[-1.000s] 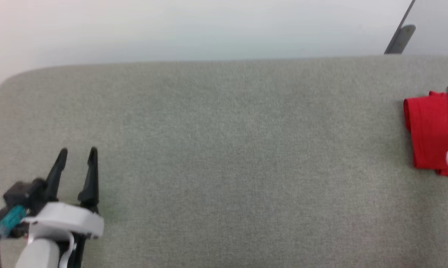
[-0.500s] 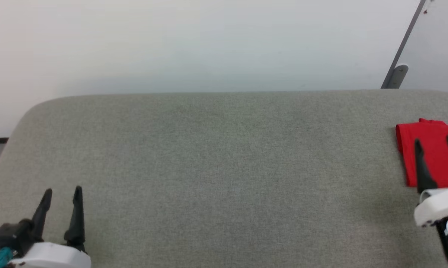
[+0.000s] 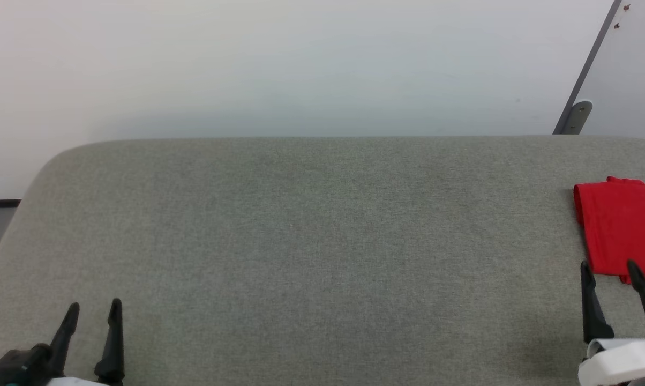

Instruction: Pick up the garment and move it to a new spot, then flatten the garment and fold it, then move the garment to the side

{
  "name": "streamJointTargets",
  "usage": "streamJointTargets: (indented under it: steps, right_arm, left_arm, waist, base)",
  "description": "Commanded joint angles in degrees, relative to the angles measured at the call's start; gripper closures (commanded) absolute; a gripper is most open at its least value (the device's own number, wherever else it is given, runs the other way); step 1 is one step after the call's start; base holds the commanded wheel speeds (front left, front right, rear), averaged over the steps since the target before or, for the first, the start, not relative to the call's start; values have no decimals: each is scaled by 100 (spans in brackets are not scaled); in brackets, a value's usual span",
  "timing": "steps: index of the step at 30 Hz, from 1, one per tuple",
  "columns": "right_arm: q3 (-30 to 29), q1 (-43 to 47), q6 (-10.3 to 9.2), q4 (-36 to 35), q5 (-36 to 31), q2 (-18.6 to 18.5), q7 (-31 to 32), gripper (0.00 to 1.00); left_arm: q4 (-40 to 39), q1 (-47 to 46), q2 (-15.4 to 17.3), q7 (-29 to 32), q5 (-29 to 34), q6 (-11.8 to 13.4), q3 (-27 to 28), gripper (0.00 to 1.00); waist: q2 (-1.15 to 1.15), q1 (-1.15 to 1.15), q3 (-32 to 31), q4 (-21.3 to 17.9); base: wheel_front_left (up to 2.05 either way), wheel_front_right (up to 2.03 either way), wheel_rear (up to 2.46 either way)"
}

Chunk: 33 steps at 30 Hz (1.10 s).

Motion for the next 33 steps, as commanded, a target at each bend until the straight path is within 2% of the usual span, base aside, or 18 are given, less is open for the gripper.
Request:
streamJointTargets:
  steps: [1, 9, 27, 28, 33]
  right_arm:
    - [-50, 94, -11, -61, -6, 60, -23, 0]
    - [-71, 370, -12, -226, -71, 267, -24, 0]
    - [-63, 502, -12, -252, -47, 392, -24, 0]
    - [-63, 447, 0, -239, -58, 375, 0, 100]
    - [-77, 434, 0, 11, 71, 423, 93, 100]
  left_arm:
    - [12, 70, -1, 4, -52, 9, 1, 0]
    - [-11, 123, -38, 4, -90, 9, 82, 0]
    - [-200, 144, -94, 4, -20, 9, 84, 0]
    - [-195, 101, -89, 0, -70, 0, 75, 100]
    - [-12, 134, -282, 48, -197, -1, 32, 100]
  waist:
    - [0, 0, 2, 4]
    - [0, 0, 18, -36]
    - [0, 0, 58, -55]
    - [0, 0, 58, -55]
    - [0, 0, 60, -54]
  base:
    - [0, 0, 0]
    - [0, 0, 0]
    - [0, 0, 0]
    - [0, 0, 0]
    - [0, 0, 0]
